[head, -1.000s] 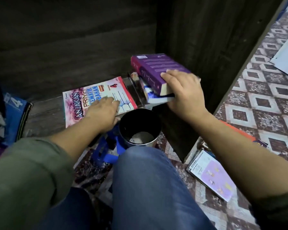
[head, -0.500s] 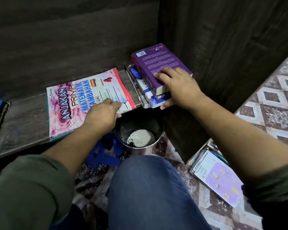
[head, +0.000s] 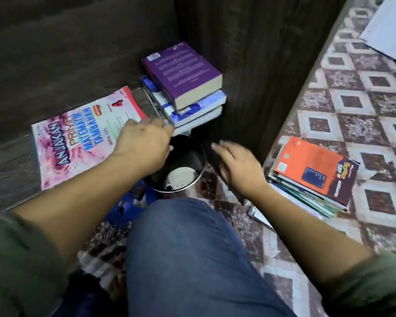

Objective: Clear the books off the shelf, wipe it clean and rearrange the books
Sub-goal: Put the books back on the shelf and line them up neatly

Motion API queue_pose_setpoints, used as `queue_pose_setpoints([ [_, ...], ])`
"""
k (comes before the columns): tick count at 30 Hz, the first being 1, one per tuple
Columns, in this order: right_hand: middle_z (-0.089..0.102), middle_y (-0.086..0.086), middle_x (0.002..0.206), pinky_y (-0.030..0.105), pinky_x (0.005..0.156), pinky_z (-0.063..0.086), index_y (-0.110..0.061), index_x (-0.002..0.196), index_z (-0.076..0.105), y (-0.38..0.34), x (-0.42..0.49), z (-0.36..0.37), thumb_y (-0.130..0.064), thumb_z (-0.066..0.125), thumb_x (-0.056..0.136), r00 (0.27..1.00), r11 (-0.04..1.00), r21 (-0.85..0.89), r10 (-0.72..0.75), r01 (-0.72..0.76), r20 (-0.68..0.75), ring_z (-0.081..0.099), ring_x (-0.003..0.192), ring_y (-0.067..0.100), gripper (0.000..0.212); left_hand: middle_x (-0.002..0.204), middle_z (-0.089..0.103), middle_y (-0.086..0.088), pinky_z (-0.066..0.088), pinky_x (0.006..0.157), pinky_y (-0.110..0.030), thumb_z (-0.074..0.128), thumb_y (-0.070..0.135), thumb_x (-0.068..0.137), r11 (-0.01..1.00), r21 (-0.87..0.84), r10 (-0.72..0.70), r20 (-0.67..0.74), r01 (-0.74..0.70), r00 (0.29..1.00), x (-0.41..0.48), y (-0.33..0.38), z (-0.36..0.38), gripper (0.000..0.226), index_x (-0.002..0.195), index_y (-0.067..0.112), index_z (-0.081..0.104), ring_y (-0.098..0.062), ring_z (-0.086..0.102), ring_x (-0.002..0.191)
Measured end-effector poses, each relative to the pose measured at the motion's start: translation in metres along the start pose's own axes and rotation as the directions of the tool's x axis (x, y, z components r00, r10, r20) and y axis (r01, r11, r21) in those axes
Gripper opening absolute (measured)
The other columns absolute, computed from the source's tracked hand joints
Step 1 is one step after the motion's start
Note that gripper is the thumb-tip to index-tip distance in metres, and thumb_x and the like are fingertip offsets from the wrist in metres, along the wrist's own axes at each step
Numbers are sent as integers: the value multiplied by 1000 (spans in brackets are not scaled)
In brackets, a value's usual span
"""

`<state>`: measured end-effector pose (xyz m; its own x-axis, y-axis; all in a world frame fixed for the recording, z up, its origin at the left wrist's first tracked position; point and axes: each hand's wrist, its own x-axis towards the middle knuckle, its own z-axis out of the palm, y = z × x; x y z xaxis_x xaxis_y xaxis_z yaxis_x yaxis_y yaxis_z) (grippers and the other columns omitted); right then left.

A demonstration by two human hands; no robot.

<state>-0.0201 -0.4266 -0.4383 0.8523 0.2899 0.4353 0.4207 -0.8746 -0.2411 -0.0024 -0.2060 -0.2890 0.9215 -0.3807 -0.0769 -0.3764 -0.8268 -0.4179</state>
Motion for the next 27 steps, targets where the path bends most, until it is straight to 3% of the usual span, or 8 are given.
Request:
queue_pose_setpoints([
  [2, 64, 16, 103, 41, 72, 53, -8, 105, 65, 24, -68, 11, -28, 45, 84, 966, 990, 8, 132, -137, 222, 63, 89, 39, 36, 124, 53, -4, 37, 93, -39, 49, 43, 94, 977, -39, 203, -108, -208, 973, 6, 37, -25, 40, 127, 21, 48, -27, 50, 116],
  [5, 59, 8, 118, 37, 82, 50, -19, 118, 62, 57, -146, 13, -32, 50, 91, 686, 906, -194, 414, -377, 598, 57, 108, 33, 32, 110, 55, -4, 39, 86, -39, 46, 32, 95, 827, 50, 559, -192, -560, 807, 22, 95, -35, 24, 114, 19, 55, -26, 52, 106],
  [8, 53, 5, 129, 35, 91, 46, -23, 125, 58, 81, -193, 17, -29, 51, 93, 515, 845, -295, 512, -446, 688, 51, 118, 29, 34, 77, 57, -4, 43, 67, -34, 46, 12, 85, 619, 245, 780, -301, -746, 548, 36, 142, -28, 17, 78, 15, 62, -26, 57, 76],
  [11, 50, 8, 130, 36, 91, 43, -21, 127, 55, 103, -215, 28, -25, 49, 94, 430, 819, -352, 547, -453, 719, 49, 117, 31, 34, 73, 60, -7, 50, 87, -43, 55, 2, 84, 531, 454, 845, -344, -716, 409, 58, 178, -7, 17, 72, 10, 64, -29, 60, 80],
  [13, 49, 10, 128, 37, 91, 43, -19, 127, 54, 115, -223, 39, -25, 50, 95, 395, 806, -383, 565, -450, 725, 48, 116, 32, 33, 80, 64, -11, 42, 103, -53, 57, 3, 87, 554, 503, 833, -321, -663, 452, 71, 193, 4, 16, 75, 5, 68, -34, 62, 93],
  [17, 41, 12, 134, 39, 90, 43, -17, 134, 44, 129, -233, 67, -21, 51, 94, 366, 790, -413, 587, -453, 722, 45, 117, 33, 41, 122, 63, -2, 16, 114, -52, 41, 24, 96, 607, 597, 706, -102, -525, 701, 78, 214, 26, 35, 120, 14, 65, -26, 52, 122],
  [21, 29, 13, 143, 41, 95, 41, -17, 139, 30, 135, -236, 94, -13, 61, 84, 426, 764, -424, 631, -486, 648, 37, 125, 33, 63, 130, 48, -14, 22, 112, -43, 25, 12, 99, 508, 665, 725, 12, -547, 689, 85, 232, 30, 40, 132, 0, 44, -36, 37, 130],
  [27, 12, 24, 153, 45, 113, 25, -11, 151, 1, 144, -227, 122, -28, 59, 92, 464, 750, -527, 661, -400, 590, 15, 141, 42, 84, 113, 55, -10, 31, 100, -36, 27, 11, 99, 530, 627, 690, 71, -571, 720, 93, 246, 35, 34, 122, 3, 51, -34, 42, 123],
])
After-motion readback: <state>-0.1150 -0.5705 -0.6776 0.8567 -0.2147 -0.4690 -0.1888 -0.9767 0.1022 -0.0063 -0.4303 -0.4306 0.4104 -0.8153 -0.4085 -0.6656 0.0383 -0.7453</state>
